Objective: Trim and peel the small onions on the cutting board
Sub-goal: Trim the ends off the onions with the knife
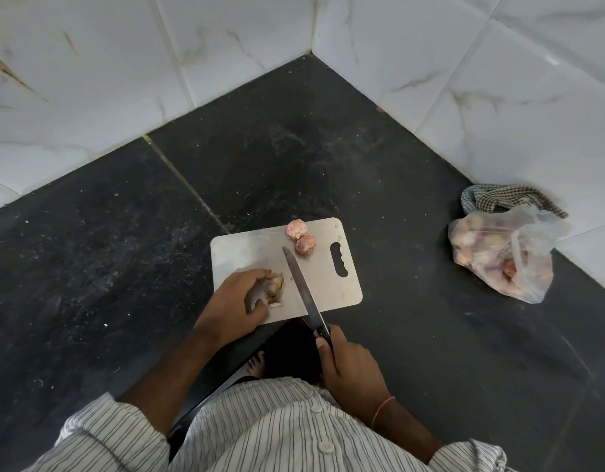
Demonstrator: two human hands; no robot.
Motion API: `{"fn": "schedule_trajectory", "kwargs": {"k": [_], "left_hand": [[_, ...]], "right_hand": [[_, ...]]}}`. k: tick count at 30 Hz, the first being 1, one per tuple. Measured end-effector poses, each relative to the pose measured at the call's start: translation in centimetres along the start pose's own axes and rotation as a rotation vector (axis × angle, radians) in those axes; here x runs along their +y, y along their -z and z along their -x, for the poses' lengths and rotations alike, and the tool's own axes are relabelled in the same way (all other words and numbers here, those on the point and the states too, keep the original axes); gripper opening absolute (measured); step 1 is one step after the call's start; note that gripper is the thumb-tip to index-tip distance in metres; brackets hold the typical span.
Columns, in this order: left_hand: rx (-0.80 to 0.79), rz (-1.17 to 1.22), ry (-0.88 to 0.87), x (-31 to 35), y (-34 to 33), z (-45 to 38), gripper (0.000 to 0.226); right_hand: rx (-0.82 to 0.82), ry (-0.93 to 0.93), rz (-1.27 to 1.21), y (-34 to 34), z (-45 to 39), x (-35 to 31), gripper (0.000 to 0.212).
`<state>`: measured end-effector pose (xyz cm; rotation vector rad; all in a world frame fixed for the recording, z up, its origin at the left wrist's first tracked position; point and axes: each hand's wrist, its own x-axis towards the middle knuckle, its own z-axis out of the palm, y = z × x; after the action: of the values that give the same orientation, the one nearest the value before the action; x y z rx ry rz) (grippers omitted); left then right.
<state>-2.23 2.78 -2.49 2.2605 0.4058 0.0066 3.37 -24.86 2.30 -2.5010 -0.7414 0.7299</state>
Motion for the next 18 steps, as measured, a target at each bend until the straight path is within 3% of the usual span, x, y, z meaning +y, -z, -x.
{"fn": "schedule_trajectory", "kwargs": {"k": [9,13,18], "left_hand": [[-0.024,-0.048,-0.067,0.6,0.6,-1.0,0.042],[-0.094,-0.046,-0.060,0.6,0.6,-1.3,0.059],[-0.111,-0.076,-0.064,-0.1,0.5,-1.3,0.054]], "right_hand": [[0.031,-0.009,-0.014,-0.2,-0.2,0.4,0.053],[0.033,-0.007,-0.018,0.0,-0.1,0.3,0.043],[0.019,-0.013,-0.009,0.2,0.1,0.2,0.035]]}}
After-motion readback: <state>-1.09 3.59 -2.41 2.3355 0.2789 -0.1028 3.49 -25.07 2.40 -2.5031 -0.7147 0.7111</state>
